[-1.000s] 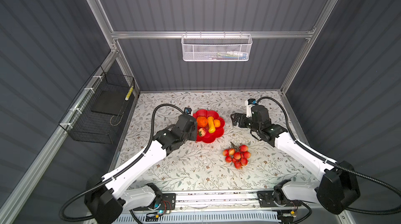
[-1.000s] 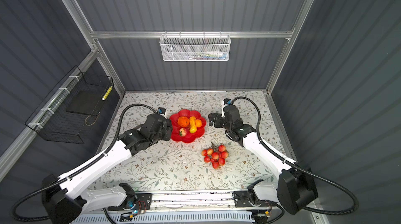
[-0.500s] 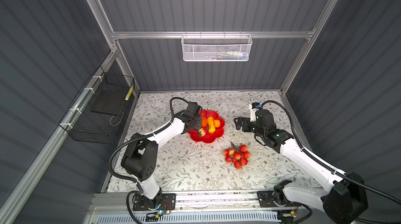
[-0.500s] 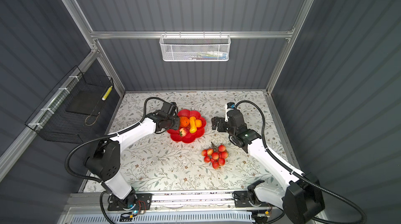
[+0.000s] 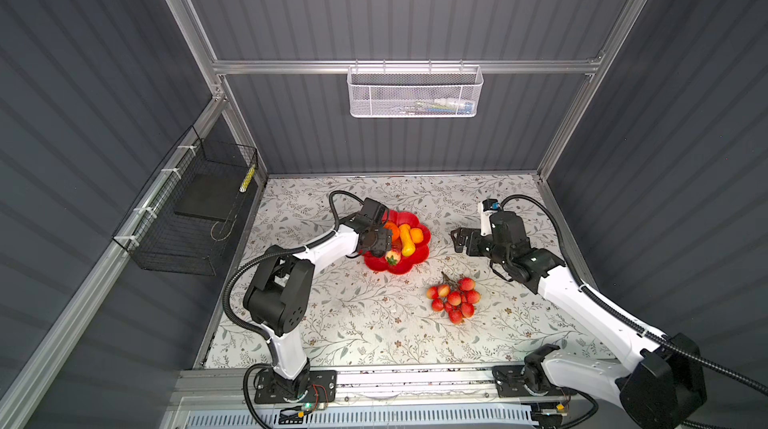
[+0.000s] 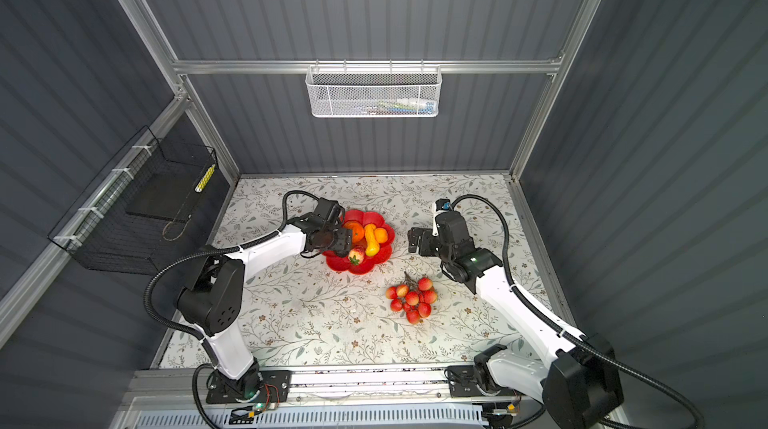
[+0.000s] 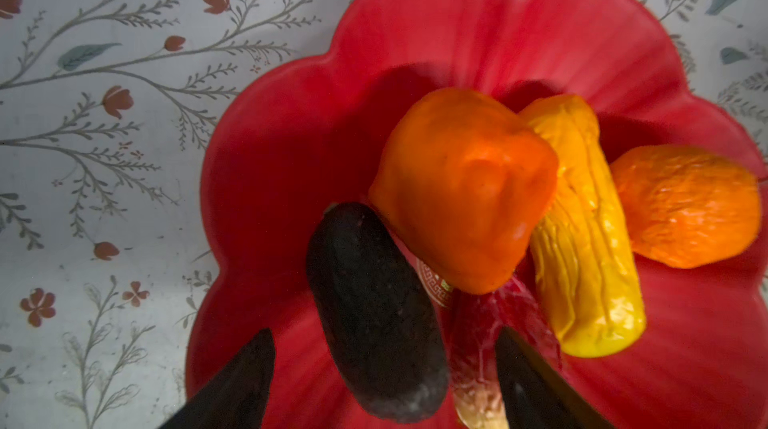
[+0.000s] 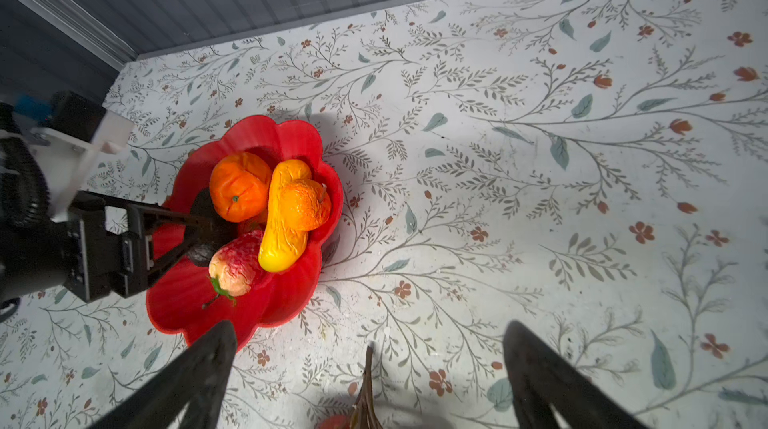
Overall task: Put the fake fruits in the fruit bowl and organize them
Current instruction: 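Place the avocado in the red bowl with the left gripper, then grasp the lychee bunch stem with the right gripper while the left withdraws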
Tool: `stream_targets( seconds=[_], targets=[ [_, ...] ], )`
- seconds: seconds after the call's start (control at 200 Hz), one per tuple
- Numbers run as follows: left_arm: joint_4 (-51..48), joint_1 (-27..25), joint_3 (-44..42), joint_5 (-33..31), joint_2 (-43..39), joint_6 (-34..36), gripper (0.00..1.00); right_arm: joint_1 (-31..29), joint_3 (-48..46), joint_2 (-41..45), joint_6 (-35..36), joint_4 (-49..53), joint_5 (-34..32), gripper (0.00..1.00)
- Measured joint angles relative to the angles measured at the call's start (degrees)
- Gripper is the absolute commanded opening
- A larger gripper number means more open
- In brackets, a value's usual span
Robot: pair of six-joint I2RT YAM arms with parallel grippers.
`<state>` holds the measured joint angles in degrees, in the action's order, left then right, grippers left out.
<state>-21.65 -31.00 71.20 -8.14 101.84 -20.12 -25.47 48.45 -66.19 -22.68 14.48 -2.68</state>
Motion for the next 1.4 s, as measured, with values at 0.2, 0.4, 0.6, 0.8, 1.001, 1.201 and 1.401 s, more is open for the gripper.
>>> stream_targets(
  seconds=[0.2,0.4,0.6,0.8,1.001,1.201,1.401],
  targets=[
    [3.91,0.0,-2.19,-3.89,-12.79,-0.02,1.0,-0.11,-0.72,2.51,-0.61,9.31,2.73,0.95],
    [11.85,0.0,-14.03,-10.4,-32.54,-1.01,1.0,-1.75,-4.48,11.65,-3.61,17.68,4.68,0.93],
    [12.24,0.07,-26.36,-14.51,-45.31,-5.97,1.0,-3.74,-7.32,13.99,-6.6,20.46,5.62,0.9],
    [11.3,0.09,-34.91,-15.89,-54.1,-12.37,1.0,-6.34,-8.09,9.55,-8.57,19.17,6.84,0.83],
    [10.97,0.09,-37.2,-15.78,-55.82,-16.0,1.0,-8.11,-8.17,5.62,-9.73,16.59,6.78,0.77],
    [10.97,0.09,-37.2,-15.26,-55.67,-16.87,1.0,-8.39,-8.79,4.2,-9.86,14.71,5.2,0.68],
    [10.97,0.09,-37.2,-14.8,-55.3,-17.07,1.0,-8.39,-8.9,2.54,-9.27,13.05,3.52,0.55]
  ],
)
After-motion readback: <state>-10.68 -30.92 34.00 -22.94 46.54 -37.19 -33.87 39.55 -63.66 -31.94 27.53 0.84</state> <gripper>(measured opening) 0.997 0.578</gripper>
